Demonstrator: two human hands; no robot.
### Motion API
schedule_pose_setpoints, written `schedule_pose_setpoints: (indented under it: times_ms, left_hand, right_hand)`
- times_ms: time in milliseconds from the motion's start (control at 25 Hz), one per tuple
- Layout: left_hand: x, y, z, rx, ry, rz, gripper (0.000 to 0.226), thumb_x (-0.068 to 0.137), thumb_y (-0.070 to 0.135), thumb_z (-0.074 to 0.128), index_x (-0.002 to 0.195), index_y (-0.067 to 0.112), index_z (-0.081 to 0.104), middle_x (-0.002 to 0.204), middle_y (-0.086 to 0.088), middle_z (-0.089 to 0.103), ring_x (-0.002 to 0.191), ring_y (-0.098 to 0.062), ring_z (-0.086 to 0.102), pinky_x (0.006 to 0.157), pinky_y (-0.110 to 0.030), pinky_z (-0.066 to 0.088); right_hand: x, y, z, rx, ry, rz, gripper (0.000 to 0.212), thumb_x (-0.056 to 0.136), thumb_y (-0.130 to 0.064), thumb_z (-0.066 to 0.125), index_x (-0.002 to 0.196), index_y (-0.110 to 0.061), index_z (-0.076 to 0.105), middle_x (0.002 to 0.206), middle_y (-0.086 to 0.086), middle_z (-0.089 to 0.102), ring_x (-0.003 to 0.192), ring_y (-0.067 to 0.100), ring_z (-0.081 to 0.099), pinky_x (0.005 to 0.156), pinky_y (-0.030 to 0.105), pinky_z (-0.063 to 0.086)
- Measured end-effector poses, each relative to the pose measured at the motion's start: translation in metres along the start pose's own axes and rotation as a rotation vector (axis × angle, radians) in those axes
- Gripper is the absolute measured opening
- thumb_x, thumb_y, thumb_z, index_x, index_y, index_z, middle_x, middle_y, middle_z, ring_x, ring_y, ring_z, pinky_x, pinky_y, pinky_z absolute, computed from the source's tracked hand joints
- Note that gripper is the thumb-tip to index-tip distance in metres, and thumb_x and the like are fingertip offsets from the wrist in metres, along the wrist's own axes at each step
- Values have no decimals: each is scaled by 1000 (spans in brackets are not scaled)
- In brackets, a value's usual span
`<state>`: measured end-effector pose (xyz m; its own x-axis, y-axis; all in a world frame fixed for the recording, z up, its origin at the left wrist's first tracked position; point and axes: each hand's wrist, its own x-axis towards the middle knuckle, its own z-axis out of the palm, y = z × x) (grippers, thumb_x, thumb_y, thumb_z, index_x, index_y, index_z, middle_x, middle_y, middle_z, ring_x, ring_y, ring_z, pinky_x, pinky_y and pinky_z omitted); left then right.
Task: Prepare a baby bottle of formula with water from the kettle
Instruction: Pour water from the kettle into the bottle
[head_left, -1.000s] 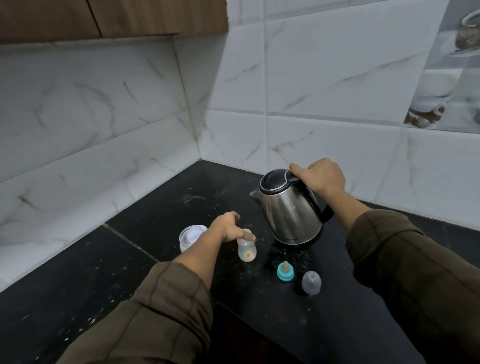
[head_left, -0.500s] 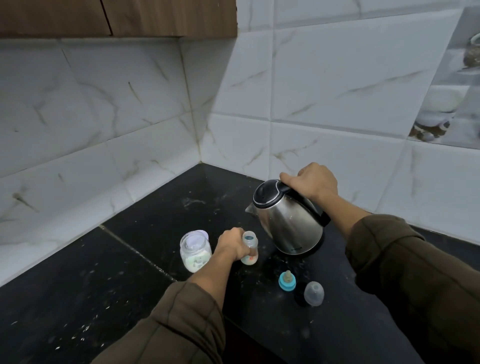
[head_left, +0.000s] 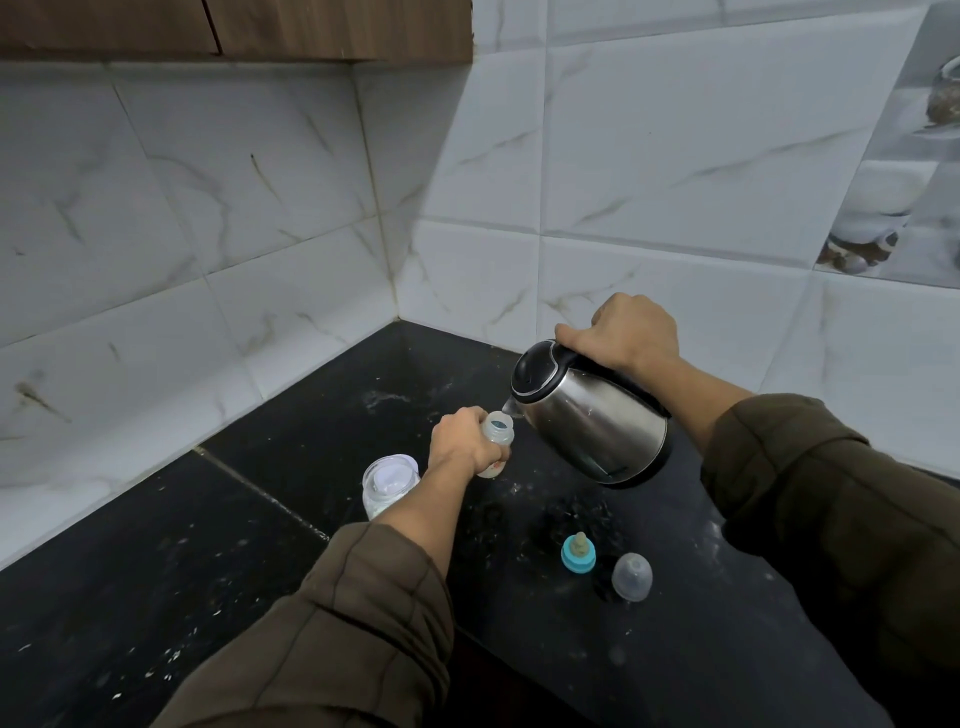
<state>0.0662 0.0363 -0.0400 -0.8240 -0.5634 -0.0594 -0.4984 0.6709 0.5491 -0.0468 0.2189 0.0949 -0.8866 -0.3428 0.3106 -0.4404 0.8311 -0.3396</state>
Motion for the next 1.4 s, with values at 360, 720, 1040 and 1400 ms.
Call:
schedule_pose_setpoints:
  times_ms: [360, 720, 1040, 1400]
  left_hand:
    - [6, 0, -19, -14, 24, 17, 48, 71, 30, 89, 117, 29, 76, 107, -1, 76, 105, -23, 69, 92, -35, 55]
    - [9, 0, -26, -4, 17, 24, 48, 72, 30, 91, 117, 28, 76, 108, -1, 77, 104, -21, 70, 87, -32, 53]
    - [8, 0, -21, 13, 4, 26, 45, 69, 32, 91, 112, 28, 78, 103, 0, 77, 101, -21, 69, 87, -33, 56]
    - [8, 3, -17, 40, -46, 38, 51, 71, 31, 93, 119, 28, 76, 108, -1, 77, 103, -20, 70, 93, -37, 57]
  right_hand:
    - [3, -16, 0, -75, 36, -46, 54, 72, -68, 58, 58, -16, 55, 61, 2, 59, 65, 29, 60, 56, 29, 36]
    - [5, -33, -7, -172, 66, -97, 54, 76, -67, 56, 65, -14, 62, 64, 2, 59, 67, 30, 60, 60, 30, 43]
    - [3, -37, -6, -224, 57, -123, 55, 77, -68, 55, 65, -15, 59, 66, 2, 58, 69, 31, 60, 63, 31, 46]
    - [0, -37, -6, -275, 45, -151, 55, 81, -69, 54, 64, -16, 50, 65, 2, 53, 70, 32, 59, 64, 32, 43]
